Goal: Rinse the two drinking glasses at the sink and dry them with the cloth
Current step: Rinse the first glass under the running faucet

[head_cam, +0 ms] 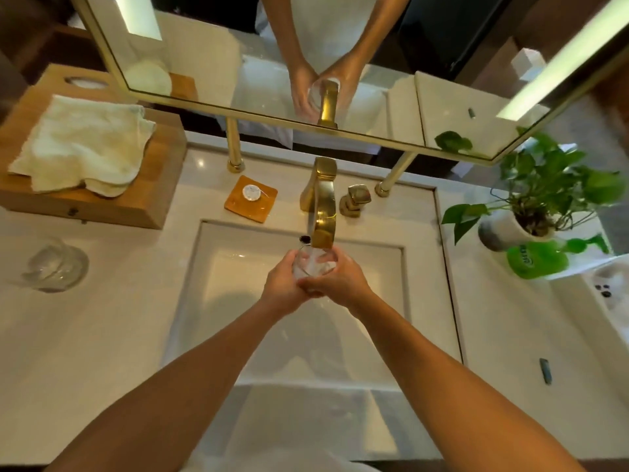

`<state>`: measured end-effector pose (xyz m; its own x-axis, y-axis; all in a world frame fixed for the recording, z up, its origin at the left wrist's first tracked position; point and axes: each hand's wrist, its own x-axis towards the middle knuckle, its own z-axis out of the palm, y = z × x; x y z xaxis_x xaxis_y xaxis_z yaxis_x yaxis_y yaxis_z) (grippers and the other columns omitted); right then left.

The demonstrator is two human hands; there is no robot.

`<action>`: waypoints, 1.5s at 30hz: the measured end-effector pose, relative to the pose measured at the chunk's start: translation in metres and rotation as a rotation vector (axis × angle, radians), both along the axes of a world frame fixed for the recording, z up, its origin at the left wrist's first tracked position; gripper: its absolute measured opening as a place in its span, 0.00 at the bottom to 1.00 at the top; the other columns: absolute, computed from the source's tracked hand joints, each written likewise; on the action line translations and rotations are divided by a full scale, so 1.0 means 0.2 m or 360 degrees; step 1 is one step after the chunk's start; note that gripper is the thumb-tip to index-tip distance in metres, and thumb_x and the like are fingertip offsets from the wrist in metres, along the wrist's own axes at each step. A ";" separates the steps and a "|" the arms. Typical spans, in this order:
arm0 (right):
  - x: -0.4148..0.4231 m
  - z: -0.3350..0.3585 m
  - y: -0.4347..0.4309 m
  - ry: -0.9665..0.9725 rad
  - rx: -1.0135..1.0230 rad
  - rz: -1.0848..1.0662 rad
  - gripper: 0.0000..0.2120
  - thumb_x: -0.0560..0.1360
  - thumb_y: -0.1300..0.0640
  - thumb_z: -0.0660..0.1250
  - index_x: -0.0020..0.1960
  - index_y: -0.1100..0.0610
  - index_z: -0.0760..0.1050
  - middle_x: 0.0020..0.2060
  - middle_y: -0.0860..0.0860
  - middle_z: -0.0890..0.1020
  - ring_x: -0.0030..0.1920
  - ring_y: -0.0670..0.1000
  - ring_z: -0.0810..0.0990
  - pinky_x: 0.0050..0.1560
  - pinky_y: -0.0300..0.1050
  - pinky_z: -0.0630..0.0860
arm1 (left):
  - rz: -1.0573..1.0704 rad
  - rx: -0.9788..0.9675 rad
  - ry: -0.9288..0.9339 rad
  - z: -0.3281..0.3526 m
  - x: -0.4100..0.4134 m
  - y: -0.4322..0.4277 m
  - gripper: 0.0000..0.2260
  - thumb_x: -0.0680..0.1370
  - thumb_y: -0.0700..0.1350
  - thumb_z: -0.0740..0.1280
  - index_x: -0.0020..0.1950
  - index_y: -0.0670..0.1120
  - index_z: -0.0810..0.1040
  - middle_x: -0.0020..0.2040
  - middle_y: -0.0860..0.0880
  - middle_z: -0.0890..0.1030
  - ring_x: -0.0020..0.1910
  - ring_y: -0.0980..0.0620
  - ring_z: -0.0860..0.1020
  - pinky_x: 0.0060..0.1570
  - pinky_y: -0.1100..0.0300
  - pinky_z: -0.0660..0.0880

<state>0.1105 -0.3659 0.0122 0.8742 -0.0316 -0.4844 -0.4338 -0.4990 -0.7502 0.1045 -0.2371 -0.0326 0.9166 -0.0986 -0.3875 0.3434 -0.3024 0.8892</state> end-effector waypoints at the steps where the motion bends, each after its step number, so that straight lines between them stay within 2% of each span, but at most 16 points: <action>1: 0.01 -0.02 -0.03 -0.0023 0.0025 0.0036 0.39 0.63 0.54 0.83 0.69 0.53 0.70 0.58 0.51 0.78 0.58 0.54 0.80 0.48 0.47 0.85 | 0.0058 -0.0046 0.0054 -0.01 0.01 -0.02 0.25 0.70 0.48 0.78 0.63 0.53 0.73 0.53 0.51 0.80 0.51 0.50 0.81 0.48 0.49 0.84; 5: 0.06 -0.10 -0.07 -0.0186 0.0038 0.0179 0.38 0.60 0.44 0.82 0.66 0.50 0.73 0.57 0.50 0.81 0.57 0.52 0.80 0.54 0.52 0.82 | 0.0092 -0.0009 -0.0008 -0.02 0.04 -0.04 0.26 0.70 0.54 0.76 0.65 0.54 0.72 0.54 0.49 0.80 0.51 0.49 0.81 0.46 0.49 0.84; 10: 0.11 -0.16 -0.08 -0.0260 0.0103 0.0228 0.40 0.61 0.45 0.82 0.69 0.50 0.69 0.59 0.51 0.79 0.59 0.51 0.78 0.54 0.47 0.81 | 0.0224 -0.0034 -0.0003 -0.01 0.06 -0.06 0.30 0.67 0.58 0.74 0.66 0.54 0.70 0.53 0.48 0.81 0.51 0.47 0.81 0.44 0.49 0.83; 13: 0.10 -0.19 -0.11 -0.0094 0.0518 0.0097 0.40 0.61 0.50 0.83 0.68 0.49 0.69 0.58 0.50 0.80 0.58 0.49 0.80 0.47 0.40 0.82 | 0.0335 -0.0531 -0.0018 0.01 0.02 -0.13 0.21 0.72 0.47 0.74 0.64 0.53 0.74 0.56 0.44 0.81 0.57 0.41 0.81 0.45 0.49 0.82; 15: 0.13 -0.20 -0.14 0.0045 0.0659 0.0123 0.44 0.58 0.48 0.84 0.69 0.48 0.67 0.59 0.52 0.79 0.59 0.52 0.80 0.51 0.46 0.83 | 0.0340 -0.0915 0.0033 0.00 -0.02 -0.20 0.17 0.79 0.40 0.67 0.67 0.51 0.74 0.61 0.40 0.79 0.62 0.39 0.79 0.53 0.46 0.80; 18: 0.18 -0.20 -0.21 0.0119 0.0581 0.0332 0.46 0.57 0.48 0.84 0.70 0.48 0.66 0.59 0.53 0.77 0.59 0.54 0.79 0.52 0.54 0.84 | 0.0229 -0.0918 0.0148 -0.04 -0.05 -0.21 0.32 0.75 0.34 0.70 0.76 0.47 0.62 0.68 0.39 0.73 0.66 0.42 0.76 0.58 0.43 0.78; 20: 0.21 -0.21 -0.25 0.0041 0.0405 0.0521 0.44 0.57 0.47 0.83 0.68 0.48 0.68 0.57 0.52 0.78 0.56 0.53 0.80 0.52 0.56 0.83 | 0.0129 -0.0823 0.0280 -0.07 -0.06 -0.17 0.32 0.72 0.27 0.67 0.72 0.48 0.66 0.64 0.42 0.75 0.61 0.47 0.78 0.53 0.52 0.80; 24: 0.21 -0.25 -0.23 -0.0188 -0.0079 0.0973 0.42 0.57 0.36 0.79 0.66 0.45 0.67 0.54 0.48 0.78 0.54 0.51 0.78 0.52 0.55 0.82 | 0.0383 -0.0927 0.0576 -0.08 -0.08 -0.13 0.25 0.71 0.21 0.55 0.64 0.39 0.74 0.58 0.39 0.78 0.59 0.40 0.78 0.58 0.50 0.80; 28: 0.25 -0.18 -0.21 -0.0522 -0.1353 0.1336 0.42 0.63 0.36 0.77 0.71 0.49 0.66 0.58 0.53 0.80 0.60 0.57 0.77 0.59 0.52 0.74 | 0.0509 -0.0935 0.0677 -0.10 -0.08 -0.15 0.16 0.75 0.32 0.66 0.62 0.40 0.78 0.57 0.37 0.80 0.51 0.45 0.78 0.58 0.50 0.78; 31: 0.31 -0.15 -0.23 -0.0336 -0.1797 0.1489 0.33 0.66 0.42 0.77 0.65 0.52 0.70 0.52 0.52 0.81 0.51 0.55 0.77 0.52 0.48 0.73 | 0.0395 -0.0014 0.0455 -0.14 -0.08 -0.11 0.18 0.77 0.36 0.68 0.66 0.41 0.75 0.64 0.39 0.79 0.57 0.44 0.79 0.58 0.51 0.77; 32: 0.32 -0.15 -0.24 -0.0250 -0.1733 0.1486 0.32 0.65 0.41 0.77 0.64 0.52 0.71 0.51 0.52 0.81 0.50 0.54 0.77 0.51 0.47 0.74 | 0.0257 0.0306 0.0282 -0.14 -0.09 -0.10 0.19 0.76 0.39 0.70 0.68 0.43 0.75 0.64 0.43 0.80 0.59 0.44 0.79 0.59 0.52 0.77; 34: 0.36 -0.14 -0.27 -0.0011 -0.1235 0.1334 0.34 0.65 0.42 0.78 0.65 0.53 0.72 0.56 0.51 0.80 0.53 0.54 0.78 0.50 0.47 0.77 | 0.0004 0.0537 -0.0175 -0.12 -0.10 -0.08 0.18 0.75 0.37 0.71 0.65 0.44 0.78 0.59 0.45 0.83 0.55 0.43 0.81 0.57 0.53 0.78; 37: 0.36 -0.11 -0.28 0.0484 -0.0063 0.0979 0.26 0.69 0.48 0.77 0.62 0.55 0.75 0.56 0.57 0.81 0.51 0.55 0.80 0.48 0.47 0.78 | -0.0310 0.0468 -0.0759 -0.06 -0.10 -0.05 0.20 0.73 0.38 0.74 0.64 0.42 0.79 0.56 0.46 0.84 0.51 0.51 0.82 0.53 0.62 0.79; 39: 0.33 -0.15 -0.29 0.0726 0.0484 0.0808 0.19 0.74 0.50 0.74 0.61 0.55 0.75 0.53 0.57 0.81 0.48 0.54 0.81 0.47 0.46 0.80 | -0.0455 0.0374 -0.0957 -0.03 -0.07 -0.02 0.19 0.73 0.43 0.75 0.62 0.40 0.79 0.54 0.46 0.85 0.47 0.55 0.82 0.49 0.64 0.80; 42: 0.29 -0.22 -0.30 0.0892 0.0911 0.0645 0.24 0.76 0.44 0.69 0.63 0.60 0.75 0.50 0.56 0.80 0.43 0.50 0.80 0.41 0.43 0.77 | -0.0385 0.0425 -0.0966 -0.02 0.00 0.01 0.09 0.74 0.44 0.75 0.50 0.41 0.82 0.46 0.46 0.85 0.41 0.52 0.83 0.42 0.56 0.82; 45: 0.23 -0.27 -0.24 0.0937 0.1142 0.0150 0.27 0.76 0.45 0.69 0.69 0.59 0.72 0.55 0.58 0.81 0.48 0.55 0.83 0.40 0.47 0.81 | 0.0048 0.0342 -0.0510 -0.02 0.03 -0.03 0.03 0.77 0.42 0.71 0.47 0.43 0.83 0.43 0.48 0.85 0.39 0.54 0.82 0.40 0.55 0.80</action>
<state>0.1558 -0.4129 -0.0418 0.4653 0.5056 -0.7266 -0.8235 -0.0537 -0.5648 0.1098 -0.2431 -0.0368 0.9958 -0.0174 -0.0901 0.0703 -0.4872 0.8704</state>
